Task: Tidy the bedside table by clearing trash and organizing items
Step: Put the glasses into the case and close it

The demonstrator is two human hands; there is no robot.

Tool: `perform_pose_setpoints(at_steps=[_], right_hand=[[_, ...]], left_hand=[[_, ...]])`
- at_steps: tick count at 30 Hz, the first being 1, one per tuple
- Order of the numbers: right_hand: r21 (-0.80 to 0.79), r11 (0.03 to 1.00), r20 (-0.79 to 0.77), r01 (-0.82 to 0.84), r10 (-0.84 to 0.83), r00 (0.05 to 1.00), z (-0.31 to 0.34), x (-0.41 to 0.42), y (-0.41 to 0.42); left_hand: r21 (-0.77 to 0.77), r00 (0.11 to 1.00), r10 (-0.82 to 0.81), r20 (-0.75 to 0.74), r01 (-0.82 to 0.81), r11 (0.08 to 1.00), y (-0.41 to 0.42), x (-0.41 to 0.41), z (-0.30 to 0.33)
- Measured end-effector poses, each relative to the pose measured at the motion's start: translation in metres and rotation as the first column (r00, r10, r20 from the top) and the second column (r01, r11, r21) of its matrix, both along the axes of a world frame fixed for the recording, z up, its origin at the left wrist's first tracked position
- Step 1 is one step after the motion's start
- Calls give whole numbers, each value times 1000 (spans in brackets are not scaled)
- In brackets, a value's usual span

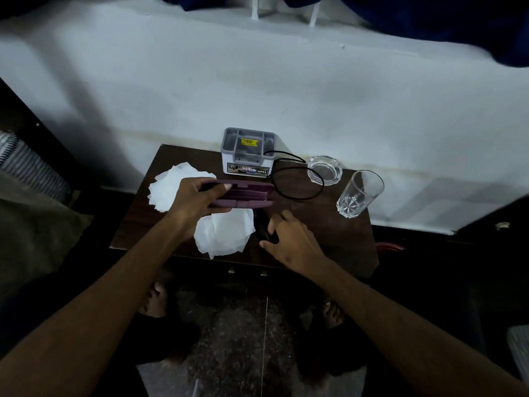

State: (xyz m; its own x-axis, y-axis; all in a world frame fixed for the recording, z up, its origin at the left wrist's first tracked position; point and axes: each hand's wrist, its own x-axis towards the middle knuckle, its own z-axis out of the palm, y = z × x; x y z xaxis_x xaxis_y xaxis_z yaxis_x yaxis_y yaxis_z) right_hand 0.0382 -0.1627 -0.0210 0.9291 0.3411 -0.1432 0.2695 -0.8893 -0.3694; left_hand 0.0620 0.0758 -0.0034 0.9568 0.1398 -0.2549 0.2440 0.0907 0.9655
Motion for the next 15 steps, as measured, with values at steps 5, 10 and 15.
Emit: perform_pose_setpoints(at_steps=[5,10,15], right_hand=[[-9,1000,32,3,-3,999,0,4,-6],[-10,998,64,58,-57,996,-1,13,-19],[75,994,23,79,-80,997,-1,19,-27]], left_hand=[[-16,999,30,12,-29,999,-1,1,1],[-6,998,67,13,-67,998,0,2,2],[88,995,92,26,-94,992,4,3,1]])
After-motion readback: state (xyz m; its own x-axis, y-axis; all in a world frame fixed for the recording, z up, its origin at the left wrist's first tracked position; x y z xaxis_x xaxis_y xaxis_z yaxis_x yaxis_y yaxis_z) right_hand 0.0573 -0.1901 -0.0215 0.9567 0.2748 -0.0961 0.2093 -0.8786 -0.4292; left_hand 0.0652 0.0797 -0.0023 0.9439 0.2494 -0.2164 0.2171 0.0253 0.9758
